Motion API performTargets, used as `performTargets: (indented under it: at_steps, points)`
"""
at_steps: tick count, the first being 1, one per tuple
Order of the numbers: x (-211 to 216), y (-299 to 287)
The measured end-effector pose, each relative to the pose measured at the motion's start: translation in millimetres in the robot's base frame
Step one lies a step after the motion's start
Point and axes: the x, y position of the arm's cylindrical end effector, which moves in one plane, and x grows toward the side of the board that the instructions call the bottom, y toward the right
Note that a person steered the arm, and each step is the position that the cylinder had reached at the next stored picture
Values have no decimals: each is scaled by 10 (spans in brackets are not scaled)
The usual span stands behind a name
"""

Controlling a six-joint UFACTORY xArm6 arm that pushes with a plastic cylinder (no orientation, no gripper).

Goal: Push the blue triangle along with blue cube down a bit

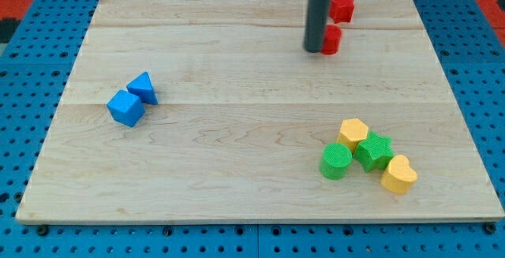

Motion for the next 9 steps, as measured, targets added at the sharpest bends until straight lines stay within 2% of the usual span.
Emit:
performTargets:
  at_steps: [1,2,3,4,6,9]
  points:
    - [3,619]
    - [-72,695]
    - [-502,382]
    - [-252,395]
    - [-228,-115]
    - [-63,54]
